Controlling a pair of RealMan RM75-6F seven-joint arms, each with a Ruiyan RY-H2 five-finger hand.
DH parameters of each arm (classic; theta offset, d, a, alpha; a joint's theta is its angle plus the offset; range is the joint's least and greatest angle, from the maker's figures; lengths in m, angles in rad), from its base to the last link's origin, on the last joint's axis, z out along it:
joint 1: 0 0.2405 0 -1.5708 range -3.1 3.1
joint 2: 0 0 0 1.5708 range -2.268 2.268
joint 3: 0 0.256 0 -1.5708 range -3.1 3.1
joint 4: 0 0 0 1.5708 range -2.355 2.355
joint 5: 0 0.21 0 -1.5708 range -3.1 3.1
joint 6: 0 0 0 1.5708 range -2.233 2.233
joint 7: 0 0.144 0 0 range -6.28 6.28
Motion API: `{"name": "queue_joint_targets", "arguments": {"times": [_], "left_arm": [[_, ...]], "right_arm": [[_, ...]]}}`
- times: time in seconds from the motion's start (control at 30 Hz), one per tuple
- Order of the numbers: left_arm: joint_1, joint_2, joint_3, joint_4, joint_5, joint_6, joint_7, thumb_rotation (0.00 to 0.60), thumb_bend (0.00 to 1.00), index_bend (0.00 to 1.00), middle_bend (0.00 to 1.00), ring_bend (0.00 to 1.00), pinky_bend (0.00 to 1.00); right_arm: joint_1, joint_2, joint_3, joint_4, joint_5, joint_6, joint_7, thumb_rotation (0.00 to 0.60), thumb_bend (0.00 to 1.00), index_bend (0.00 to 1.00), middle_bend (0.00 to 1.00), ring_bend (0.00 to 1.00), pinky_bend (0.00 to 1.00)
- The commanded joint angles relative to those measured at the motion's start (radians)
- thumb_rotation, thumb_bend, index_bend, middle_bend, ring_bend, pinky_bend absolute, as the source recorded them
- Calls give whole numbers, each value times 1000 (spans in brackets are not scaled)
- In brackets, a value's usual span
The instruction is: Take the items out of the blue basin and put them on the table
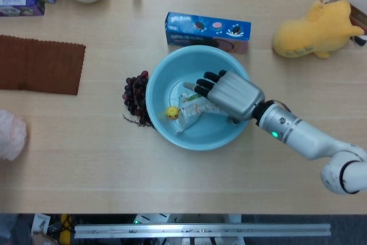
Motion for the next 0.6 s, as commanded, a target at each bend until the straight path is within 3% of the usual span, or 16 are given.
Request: {"name": "queue_joint_targets", "arguments": {"times": [0.03,0.23,0.6], "left_arm": [[2,1,0,-1,-1,2,-1,600,270,190,251,233,333],[3,4,-1,-3,-2,3,-1,600,270,190,251,233,333],[3,6,-2,-5,-3,0,-3,600,270,190,251,233,333]], "right_arm": [[22,-31,10,20,41,1,-36,600,107,119,258,190,414],[61,-72,22,57,111,12,-104,600,176,252,331,257,470],[139,-119,-13,94,262,20,-270,600,183,266,340,277,500]]}}
